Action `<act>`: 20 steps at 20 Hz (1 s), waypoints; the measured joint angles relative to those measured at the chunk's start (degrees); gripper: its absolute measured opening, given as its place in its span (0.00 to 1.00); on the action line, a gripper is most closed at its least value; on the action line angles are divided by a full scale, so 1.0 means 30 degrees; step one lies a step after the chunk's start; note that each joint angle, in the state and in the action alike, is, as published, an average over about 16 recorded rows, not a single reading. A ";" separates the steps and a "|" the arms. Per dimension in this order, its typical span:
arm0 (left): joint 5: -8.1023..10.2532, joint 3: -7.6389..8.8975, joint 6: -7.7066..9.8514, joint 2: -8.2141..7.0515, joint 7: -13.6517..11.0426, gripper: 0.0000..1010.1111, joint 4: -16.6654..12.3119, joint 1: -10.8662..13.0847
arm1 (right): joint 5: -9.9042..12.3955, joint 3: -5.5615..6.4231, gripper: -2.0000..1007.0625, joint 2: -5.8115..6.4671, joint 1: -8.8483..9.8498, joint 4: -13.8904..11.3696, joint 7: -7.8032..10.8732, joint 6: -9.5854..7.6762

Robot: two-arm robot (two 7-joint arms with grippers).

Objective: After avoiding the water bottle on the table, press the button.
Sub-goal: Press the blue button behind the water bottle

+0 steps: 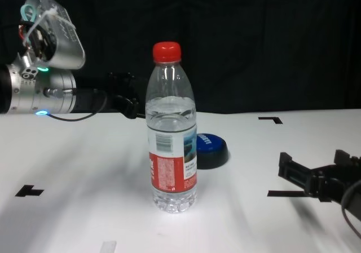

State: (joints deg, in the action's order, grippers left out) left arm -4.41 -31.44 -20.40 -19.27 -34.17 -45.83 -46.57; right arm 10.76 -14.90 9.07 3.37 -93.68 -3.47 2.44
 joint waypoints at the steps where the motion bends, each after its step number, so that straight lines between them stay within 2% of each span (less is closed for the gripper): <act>1: -0.0042 -0.0031 0.0026 0.0030 0.0029 0.99 0.0043 -0.0013 | 0.0000 0.0000 1.00 0.0000 0.0000 0.0000 0.0000 0.0000; 11: -0.0307 -0.0224 0.0335 0.0243 0.0086 0.99 0.0462 -0.0149 | 0.0000 0.0000 1.00 0.0000 0.0000 0.0000 0.0000 0.0000; 20: -0.0364 -0.0358 0.0951 0.0361 -0.0094 0.99 0.0761 -0.0124 | 0.0000 0.0000 1.00 0.0000 0.0000 0.0000 0.0000 0.0000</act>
State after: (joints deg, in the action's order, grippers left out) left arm -5.50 -32.52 -17.55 -18.19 -34.45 -43.55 -46.94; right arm 10.76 -14.90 9.07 3.37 -93.68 -3.47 2.44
